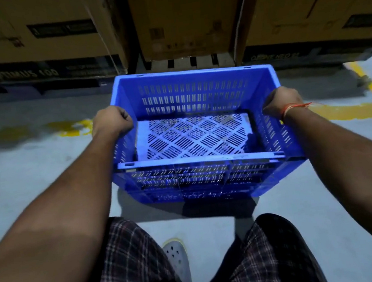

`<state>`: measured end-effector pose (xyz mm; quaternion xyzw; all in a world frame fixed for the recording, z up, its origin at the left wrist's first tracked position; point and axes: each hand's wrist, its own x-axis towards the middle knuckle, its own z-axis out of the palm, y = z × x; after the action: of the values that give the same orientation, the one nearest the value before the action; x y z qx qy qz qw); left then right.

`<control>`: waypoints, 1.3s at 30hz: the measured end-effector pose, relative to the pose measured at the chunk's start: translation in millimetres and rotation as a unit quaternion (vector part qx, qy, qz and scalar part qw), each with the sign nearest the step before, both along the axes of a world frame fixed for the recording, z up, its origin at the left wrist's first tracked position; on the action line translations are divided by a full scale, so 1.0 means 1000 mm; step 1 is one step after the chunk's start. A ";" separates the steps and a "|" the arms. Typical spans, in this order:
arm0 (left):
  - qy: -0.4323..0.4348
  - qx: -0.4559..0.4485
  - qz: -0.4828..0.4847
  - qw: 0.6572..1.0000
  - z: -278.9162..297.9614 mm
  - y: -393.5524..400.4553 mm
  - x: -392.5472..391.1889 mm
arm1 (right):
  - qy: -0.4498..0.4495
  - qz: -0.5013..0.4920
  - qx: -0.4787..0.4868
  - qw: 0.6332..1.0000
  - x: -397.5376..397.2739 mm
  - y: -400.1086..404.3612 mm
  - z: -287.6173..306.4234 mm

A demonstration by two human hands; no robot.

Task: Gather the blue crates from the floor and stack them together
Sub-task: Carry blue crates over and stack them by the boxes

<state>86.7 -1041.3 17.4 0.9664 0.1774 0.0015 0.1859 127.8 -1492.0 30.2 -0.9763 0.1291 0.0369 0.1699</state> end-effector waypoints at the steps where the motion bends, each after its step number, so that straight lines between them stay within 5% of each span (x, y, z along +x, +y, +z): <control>1: 0.000 -0.004 0.000 1.000 0.001 0.000 -0.002 | -0.001 0.004 -0.002 1.000 0.001 0.000 -0.001; 39: 0.007 -0.044 -0.007 0.999 0.002 -0.003 0.003 | 0.012 0.016 0.007 1.000 0.012 -0.004 -0.001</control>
<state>89.9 -1043.9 19.5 0.9584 0.1722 -0.0145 0.2271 139.5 -1496.5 29.0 -0.9764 0.1153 0.0527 0.1746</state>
